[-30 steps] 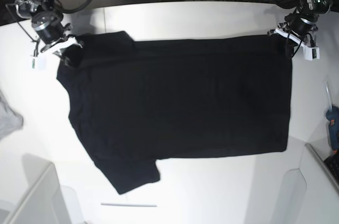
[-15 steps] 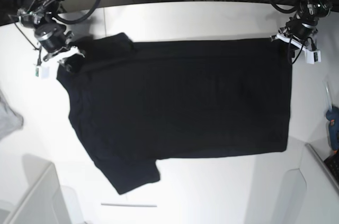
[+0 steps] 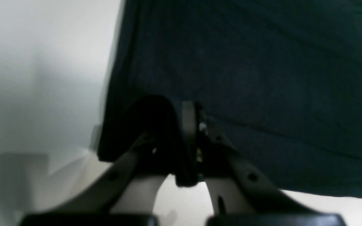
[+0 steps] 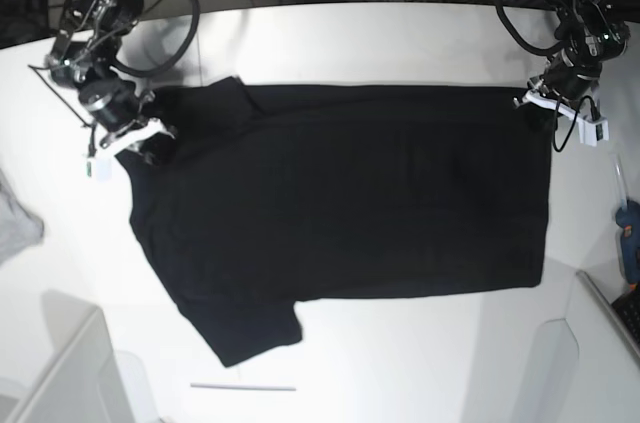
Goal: Fold the T-shirt properly
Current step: 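Lift the shirt by its shoulders and drag it toward the robot, then pull the held shoulders further toward the robot, flattening the shirt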
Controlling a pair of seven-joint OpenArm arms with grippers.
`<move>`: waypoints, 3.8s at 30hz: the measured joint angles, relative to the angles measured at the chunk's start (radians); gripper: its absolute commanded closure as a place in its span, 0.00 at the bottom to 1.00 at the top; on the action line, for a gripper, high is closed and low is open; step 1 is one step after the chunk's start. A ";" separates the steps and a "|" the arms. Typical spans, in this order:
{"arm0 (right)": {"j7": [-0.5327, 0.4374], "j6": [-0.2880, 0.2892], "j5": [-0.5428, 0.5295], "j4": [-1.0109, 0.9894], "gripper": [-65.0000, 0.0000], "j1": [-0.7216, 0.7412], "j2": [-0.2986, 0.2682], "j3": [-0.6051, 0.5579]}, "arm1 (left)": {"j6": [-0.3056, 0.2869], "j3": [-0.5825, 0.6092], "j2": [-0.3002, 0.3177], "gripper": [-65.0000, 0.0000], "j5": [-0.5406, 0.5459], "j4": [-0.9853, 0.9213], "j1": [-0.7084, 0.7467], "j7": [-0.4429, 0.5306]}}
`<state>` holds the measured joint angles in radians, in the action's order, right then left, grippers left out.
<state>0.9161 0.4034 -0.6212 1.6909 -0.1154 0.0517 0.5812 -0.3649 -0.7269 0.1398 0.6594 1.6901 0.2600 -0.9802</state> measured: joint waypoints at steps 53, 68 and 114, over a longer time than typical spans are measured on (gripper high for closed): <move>-0.164 -0.098 0.007 -0.336 1.00 0.234 -0.067 -0.154 | 0.071 -0.004 0.003 1.00 -0.050 -0.263 -0.254 0.003; -0.181 -0.098 0.005 -0.336 1.00 0.233 -0.068 -0.153 | 0.071 -0.003 0.004 1.00 -0.046 -0.266 -0.270 0.003; -0.222 -0.179 -0.005 0.154 0.45 -0.190 0.089 0.082 | 0.068 -0.210 0.024 0.35 0.183 -0.127 0.042 0.003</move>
<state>0.6945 0.2245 -0.6258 1.8454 -0.3054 0.1410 0.6636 -0.2974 -0.9371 0.1638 0.8425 1.5635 0.3019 -0.9775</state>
